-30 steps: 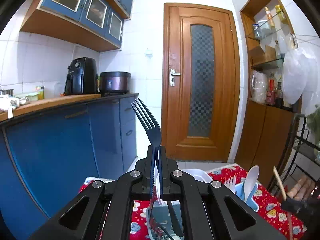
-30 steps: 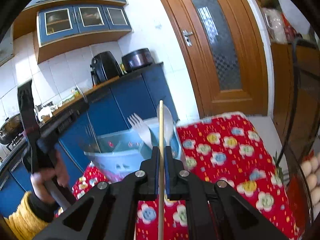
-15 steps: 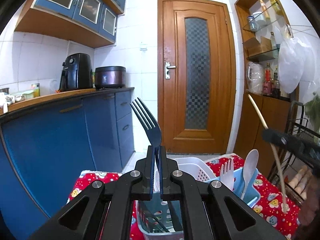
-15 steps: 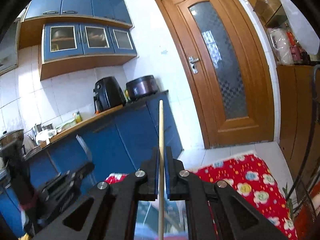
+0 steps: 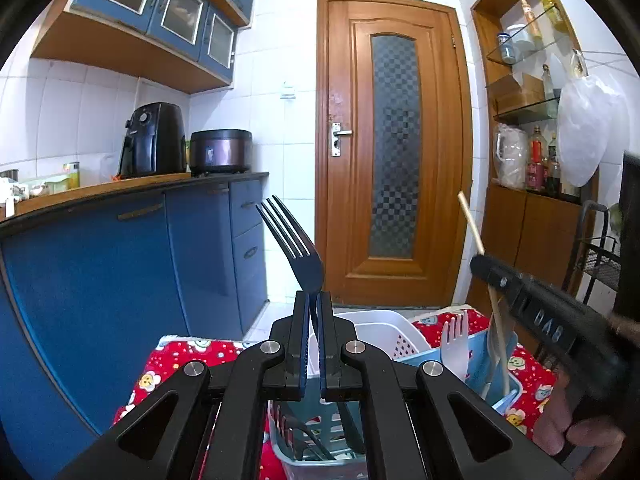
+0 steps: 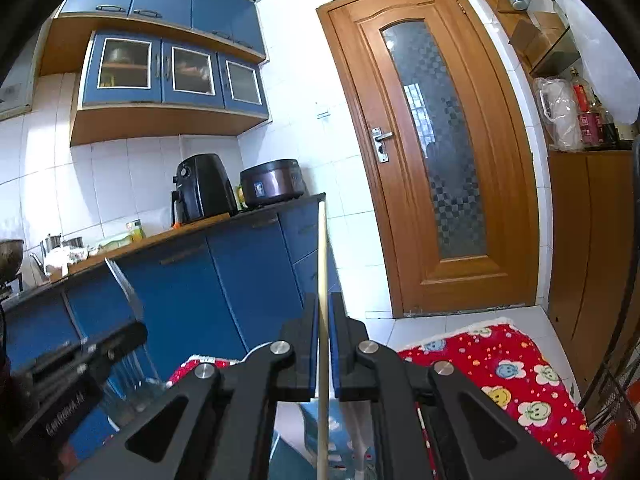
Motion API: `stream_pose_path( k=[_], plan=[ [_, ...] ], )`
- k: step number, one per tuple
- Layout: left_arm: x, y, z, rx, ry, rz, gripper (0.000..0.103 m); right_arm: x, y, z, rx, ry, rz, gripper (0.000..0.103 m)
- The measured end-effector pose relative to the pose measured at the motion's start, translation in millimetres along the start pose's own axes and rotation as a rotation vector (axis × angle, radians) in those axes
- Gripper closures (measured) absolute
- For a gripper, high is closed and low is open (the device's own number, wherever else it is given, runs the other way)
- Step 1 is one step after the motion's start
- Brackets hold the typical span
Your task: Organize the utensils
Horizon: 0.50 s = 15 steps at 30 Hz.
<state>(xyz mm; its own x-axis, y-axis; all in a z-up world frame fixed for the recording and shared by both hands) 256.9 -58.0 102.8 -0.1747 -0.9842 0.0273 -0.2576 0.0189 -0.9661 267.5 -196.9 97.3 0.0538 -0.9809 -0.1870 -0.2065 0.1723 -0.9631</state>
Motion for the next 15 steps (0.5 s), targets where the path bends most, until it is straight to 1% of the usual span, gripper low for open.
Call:
stream_pose_path(
  k=[7,9,10,11,15],
  plan=[
    [1.4,0.9,-1.1,-0.014,0.02,-0.014,0.099,-3.7,1.8,-11.1,-0.01,-0.015,0.0,0.095],
    [2.2,1.9,-0.8,-0.03,0.028,-0.018,0.098,-4.0,2.2,-13.6,-0.018,-0.024,0.009,0.088],
    [2.4,2.5,-0.9,-0.035,0.031,-0.019,0.097,-4.0,2.2,-14.6,-0.02,-0.029,0.013,0.08],
    [2.9,3.0,-1.3,-0.041,0.032,-0.02,0.096,-4.2,2.3,-15.9,-0.022,-0.034,0.015,0.076],
    [4.9,2.0,-5.1,-0.041,0.037,-0.025,0.092,-4.3,0.9,-21.2,-0.023,-0.033,0.015,0.075]
  ],
)
Point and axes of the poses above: each gripper's, at about its wrist camera, not at the fingertips, and z roughly the way its jaws point, x to its right, y to its underside, the point moved 7 cm from there along z, roughly the way its jaws point, and after that the axes turned 1 degree about -z, right-handed, at the moved point
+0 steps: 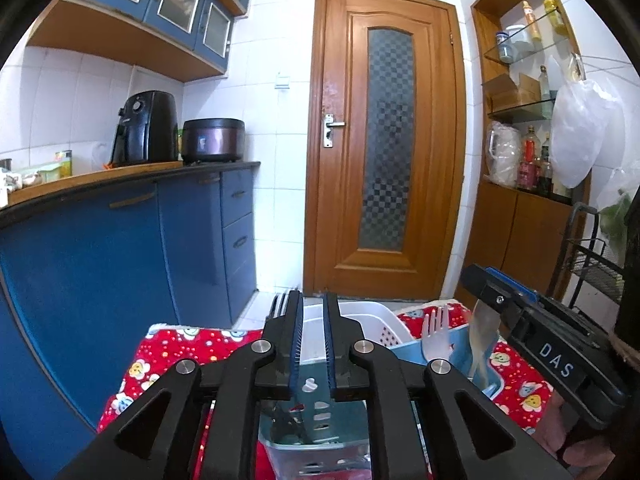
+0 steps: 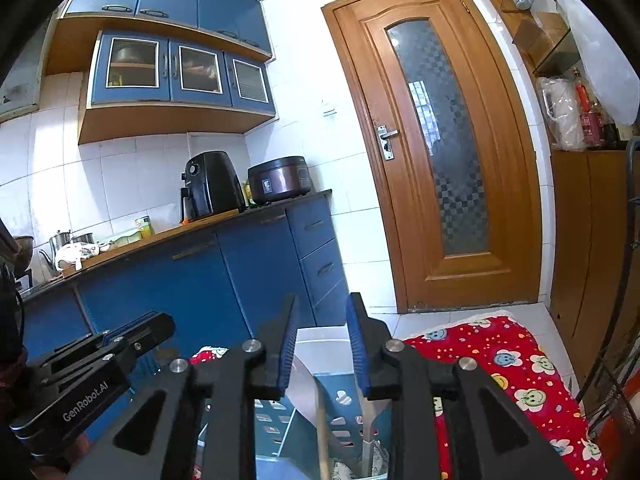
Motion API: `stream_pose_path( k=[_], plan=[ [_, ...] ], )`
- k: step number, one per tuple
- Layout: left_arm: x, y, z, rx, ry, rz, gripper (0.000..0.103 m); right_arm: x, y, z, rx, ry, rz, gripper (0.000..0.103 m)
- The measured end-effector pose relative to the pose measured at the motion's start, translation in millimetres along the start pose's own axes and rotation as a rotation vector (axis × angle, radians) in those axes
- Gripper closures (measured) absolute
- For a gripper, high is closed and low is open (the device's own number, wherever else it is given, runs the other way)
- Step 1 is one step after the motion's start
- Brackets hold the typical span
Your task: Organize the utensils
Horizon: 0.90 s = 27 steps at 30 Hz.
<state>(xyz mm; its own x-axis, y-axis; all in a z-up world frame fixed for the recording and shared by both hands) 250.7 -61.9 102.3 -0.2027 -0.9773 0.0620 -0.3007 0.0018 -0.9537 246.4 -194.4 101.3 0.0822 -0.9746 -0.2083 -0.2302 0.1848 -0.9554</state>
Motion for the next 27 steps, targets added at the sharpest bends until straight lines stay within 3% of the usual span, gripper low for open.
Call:
stream_pose_path(
  k=[4,11,27],
  plan=[
    [5.2,-2.1,-5.9,0.0,0.004,0.011,0.085,2.0,-3.9,-9.9,0.004,-0.018,0.027,0.065],
    [8.3,-6.8,-21.6,0.025,0.012,0.002,0.065,7.1,-10.0,-29.5,-0.006,0.014,0.025,0.065],
    [-0.2,6.8,-65.5,-0.045,-0.001,-0.055,0.06,5.1,7.5,-85.6,-0.131,0.042,0.002,0.064]
  ],
)
Point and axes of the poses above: each gripper's, at about its wrist camera, not at the fingertips, and z roughly the way its jaws point, x to its right, y to its underside, the point moved 7 cm from there along z, roughly the way its jaws point, and after that the axes turned 1 degree about -z, right-handed, at the moved point
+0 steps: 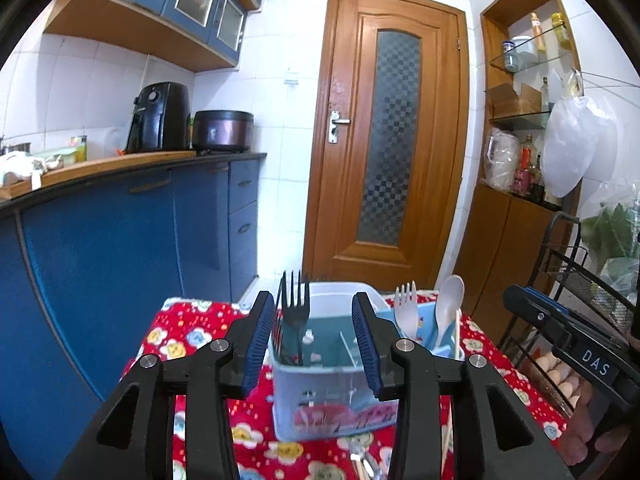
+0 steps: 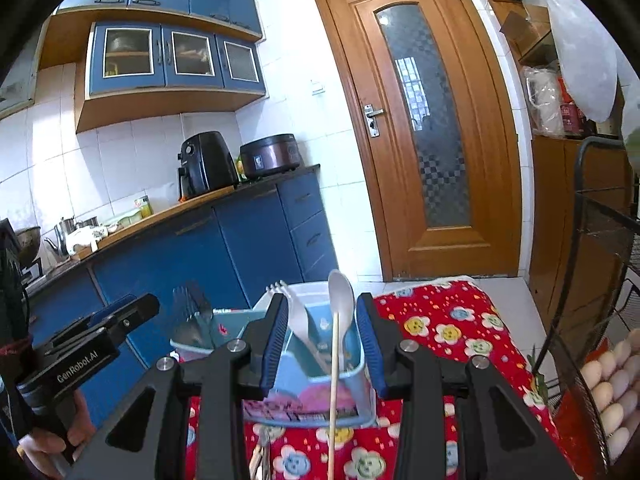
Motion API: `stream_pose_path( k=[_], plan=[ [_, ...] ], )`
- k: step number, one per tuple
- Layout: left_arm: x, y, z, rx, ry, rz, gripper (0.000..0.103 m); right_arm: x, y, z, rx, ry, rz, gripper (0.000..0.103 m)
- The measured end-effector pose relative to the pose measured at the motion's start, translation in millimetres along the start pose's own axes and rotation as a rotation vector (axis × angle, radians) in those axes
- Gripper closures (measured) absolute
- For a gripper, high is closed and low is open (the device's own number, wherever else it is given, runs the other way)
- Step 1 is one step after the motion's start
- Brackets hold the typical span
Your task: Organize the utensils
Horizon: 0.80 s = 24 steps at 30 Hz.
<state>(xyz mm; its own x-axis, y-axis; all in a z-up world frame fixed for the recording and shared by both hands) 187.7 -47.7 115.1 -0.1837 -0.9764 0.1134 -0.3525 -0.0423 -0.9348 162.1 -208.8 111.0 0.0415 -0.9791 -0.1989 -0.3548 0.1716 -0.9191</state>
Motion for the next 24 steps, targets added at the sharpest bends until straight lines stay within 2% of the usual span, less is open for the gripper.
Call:
stream_pose_path(
  k=[2,11,24],
  plan=[
    [-0.3,4.3,-7.0,-0.021,0.001,-0.006,0.056,-1.1,5.5,-5.0,-0.012,-0.009,0.007,0.064],
    [0.7,26.3,-29.5,-0.079,0.017,-0.015,0.053,-1.7,35.4,-10.8,-0.078,-0.013,0.011,0.061],
    [-3.0,77.2,-21.7,-0.198,0.01,-0.043,0.053,6.5,71.6,9.1,-0.179,-0.014,0.039,0.061]
  ],
)
Point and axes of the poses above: each gripper's, at about its wrist camera, not at the fingertips, and z roughly the way its jaws point, x to its right, y to its underside, the point moved 7 cm from there along z, roughly the way its jaws point, and after that the axes turned 1 degree about -z, right-handed, at the moved point
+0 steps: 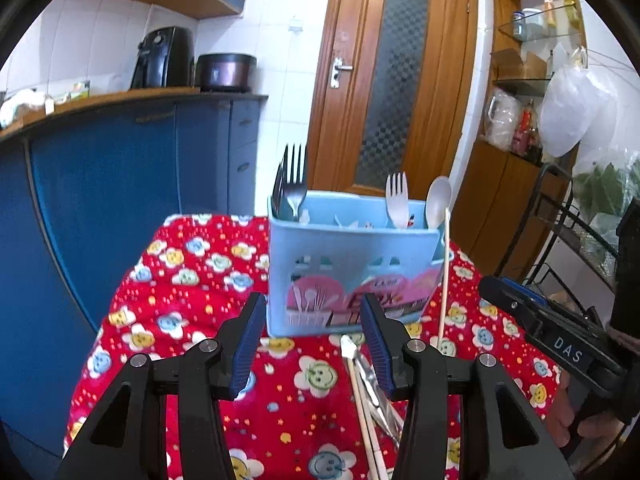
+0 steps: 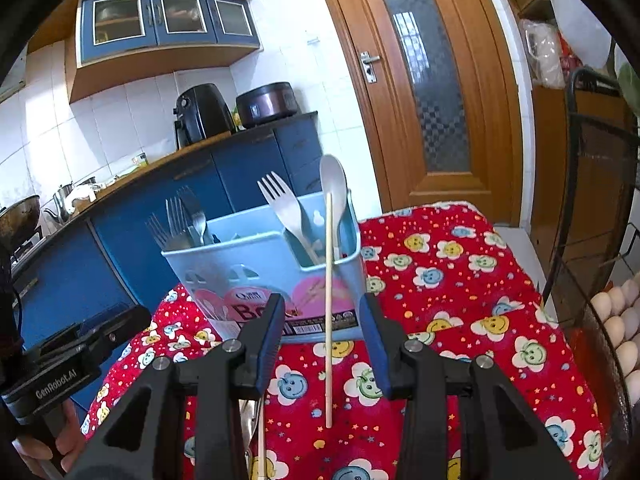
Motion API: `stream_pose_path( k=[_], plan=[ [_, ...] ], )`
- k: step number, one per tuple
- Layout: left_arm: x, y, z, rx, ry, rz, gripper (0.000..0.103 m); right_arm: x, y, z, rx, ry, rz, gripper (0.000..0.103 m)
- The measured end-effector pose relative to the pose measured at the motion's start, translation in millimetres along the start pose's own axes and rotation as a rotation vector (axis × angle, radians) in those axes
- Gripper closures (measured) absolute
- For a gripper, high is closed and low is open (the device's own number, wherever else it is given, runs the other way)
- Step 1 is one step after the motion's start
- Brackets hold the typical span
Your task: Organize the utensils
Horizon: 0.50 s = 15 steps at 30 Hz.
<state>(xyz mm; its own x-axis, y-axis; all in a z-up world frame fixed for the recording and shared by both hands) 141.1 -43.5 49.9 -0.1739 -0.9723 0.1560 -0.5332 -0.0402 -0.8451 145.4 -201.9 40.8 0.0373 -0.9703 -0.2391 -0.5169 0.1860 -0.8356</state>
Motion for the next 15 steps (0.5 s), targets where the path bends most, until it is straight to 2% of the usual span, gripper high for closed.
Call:
stream_pose_path(
  k=[15],
  plan=[
    [-10.3,28.5,32.7,-0.09,-0.021,-0.022,0.053,9.0,6.5,36.2,-0.08,-0.007,0.004,0.061]
  ],
)
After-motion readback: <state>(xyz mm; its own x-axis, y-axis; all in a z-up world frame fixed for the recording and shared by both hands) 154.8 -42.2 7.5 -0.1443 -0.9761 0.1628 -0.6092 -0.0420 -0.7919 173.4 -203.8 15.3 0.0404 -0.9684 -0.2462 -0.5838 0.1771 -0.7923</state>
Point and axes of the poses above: each gripper's, at about its wrist camera, not at the fingertips, and z roughly the way its jaws point, x to its right, y to its underside, the point moved 7 cm from there along z, roughly the way its jaws point, and after that the axes turned 1 degree about -z, right-handed, at the moved point
